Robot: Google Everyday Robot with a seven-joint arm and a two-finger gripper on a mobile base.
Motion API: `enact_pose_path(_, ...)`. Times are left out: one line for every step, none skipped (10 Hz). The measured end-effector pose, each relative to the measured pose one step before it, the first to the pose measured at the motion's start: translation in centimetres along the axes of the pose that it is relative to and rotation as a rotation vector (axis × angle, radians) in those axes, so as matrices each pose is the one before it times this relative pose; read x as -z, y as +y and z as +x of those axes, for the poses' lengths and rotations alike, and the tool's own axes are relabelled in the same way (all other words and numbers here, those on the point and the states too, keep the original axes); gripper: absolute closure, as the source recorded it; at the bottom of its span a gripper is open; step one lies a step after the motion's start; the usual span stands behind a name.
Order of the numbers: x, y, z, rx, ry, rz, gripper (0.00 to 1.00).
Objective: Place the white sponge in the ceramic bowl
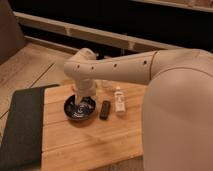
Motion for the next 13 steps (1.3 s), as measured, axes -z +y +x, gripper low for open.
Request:
enact_pose_path(1.557,-0.206,-2.195,0.05656,-0.07227,-0.01457,0.35)
enact_pose_path(1.47,-0.457,-1.793,0.04182,-0.06747,-0.01678,0.35)
enact_pose_path(1.523,-0.293,-1.247,0.03423,-0.0635,-0.02119,0.35)
enact_pose_path(0.903,-0.071,-0.688,0.01734,-0.03586,-0.01241,0.35)
enact_pose_path(0.794,-0.022,-0.641,0.01981,-0.03333,-0.01024,0.35)
enact_pose_path(-0.042,0.263,-0.016,0.00478,-0.00014,-0.00225,0.35)
enact_pose_path(0.022,0.104,-0.011,0.00127,-0.00067,-0.00124,0.35)
enact_pose_path(-0.175,-0.035,0.205,0.00555,0.0,0.00342,0.35)
enact_pose_path(-0.352,-0.135,0.212,0.00367,0.00231,0.00925,0.35)
enact_pose_path(-0.747,-0.442,-0.143,0.00931,-0.01124,0.03158,0.35)
enact_pose_path(-0.101,-0.585,-1.51,0.00964,-0.04703,0.02856,0.35)
enact_pose_path(-0.196,-0.675,-1.363,0.01503,-0.03796,0.01999,0.35)
enact_pose_path(-0.684,-0.348,-0.977,0.02137,-0.02087,0.00979,0.35)
